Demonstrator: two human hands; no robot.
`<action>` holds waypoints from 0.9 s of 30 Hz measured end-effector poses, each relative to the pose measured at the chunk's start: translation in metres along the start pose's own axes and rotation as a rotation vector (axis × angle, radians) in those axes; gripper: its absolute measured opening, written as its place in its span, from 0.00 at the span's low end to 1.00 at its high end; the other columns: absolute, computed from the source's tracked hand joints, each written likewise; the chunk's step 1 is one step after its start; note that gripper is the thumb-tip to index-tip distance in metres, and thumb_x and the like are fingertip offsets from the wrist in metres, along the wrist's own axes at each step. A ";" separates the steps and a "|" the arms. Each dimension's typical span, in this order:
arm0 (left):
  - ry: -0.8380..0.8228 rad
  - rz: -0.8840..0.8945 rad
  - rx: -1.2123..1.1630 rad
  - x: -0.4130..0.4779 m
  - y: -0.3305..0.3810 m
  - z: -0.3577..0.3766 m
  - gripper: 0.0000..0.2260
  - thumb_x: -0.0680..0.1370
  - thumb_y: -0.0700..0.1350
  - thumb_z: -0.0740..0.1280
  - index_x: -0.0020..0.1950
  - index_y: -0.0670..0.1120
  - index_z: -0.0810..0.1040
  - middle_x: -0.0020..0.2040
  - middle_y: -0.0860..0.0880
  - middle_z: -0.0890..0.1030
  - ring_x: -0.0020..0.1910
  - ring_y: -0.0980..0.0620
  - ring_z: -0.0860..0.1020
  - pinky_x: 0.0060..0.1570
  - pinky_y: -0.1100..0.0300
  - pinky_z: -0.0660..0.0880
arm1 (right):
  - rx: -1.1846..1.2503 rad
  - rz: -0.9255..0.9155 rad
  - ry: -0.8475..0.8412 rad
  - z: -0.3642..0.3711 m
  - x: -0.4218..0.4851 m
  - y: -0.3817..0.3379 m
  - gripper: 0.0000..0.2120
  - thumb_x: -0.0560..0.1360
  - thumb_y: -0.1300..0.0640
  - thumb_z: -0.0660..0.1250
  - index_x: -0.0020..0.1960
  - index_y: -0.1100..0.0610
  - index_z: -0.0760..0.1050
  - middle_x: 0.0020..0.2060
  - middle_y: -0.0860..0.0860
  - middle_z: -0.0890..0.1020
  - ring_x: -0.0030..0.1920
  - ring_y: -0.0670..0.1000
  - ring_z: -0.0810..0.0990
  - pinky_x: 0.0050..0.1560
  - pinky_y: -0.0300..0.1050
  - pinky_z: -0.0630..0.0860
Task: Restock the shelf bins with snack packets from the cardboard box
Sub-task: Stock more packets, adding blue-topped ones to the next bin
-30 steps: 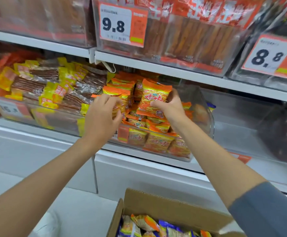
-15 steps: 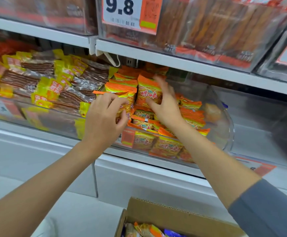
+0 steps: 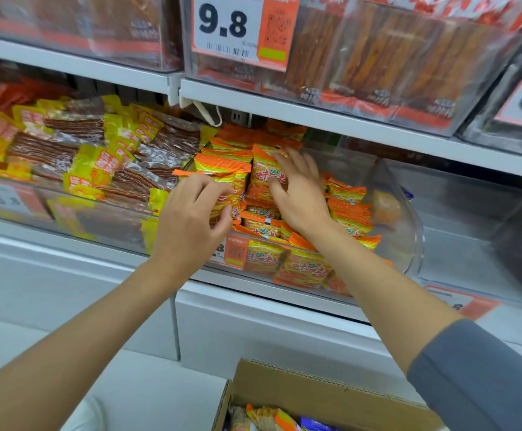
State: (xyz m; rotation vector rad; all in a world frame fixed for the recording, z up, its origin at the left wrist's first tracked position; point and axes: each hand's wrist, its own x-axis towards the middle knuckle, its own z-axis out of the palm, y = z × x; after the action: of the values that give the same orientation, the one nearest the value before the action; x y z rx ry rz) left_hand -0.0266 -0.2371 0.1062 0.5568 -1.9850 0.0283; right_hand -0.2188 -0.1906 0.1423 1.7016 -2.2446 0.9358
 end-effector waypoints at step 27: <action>-0.028 -0.023 0.016 -0.001 0.001 0.000 0.08 0.75 0.40 0.68 0.53 0.43 0.79 0.47 0.45 0.76 0.47 0.47 0.74 0.44 0.55 0.73 | -0.005 -0.069 -0.057 -0.002 -0.004 0.010 0.31 0.79 0.49 0.62 0.78 0.40 0.52 0.79 0.47 0.48 0.79 0.53 0.44 0.76 0.54 0.52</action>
State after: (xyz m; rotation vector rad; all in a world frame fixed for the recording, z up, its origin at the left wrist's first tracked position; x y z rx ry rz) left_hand -0.0264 -0.2362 0.1052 0.5929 -2.0066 0.0225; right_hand -0.2269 -0.1845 0.1376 1.8135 -2.2054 0.8770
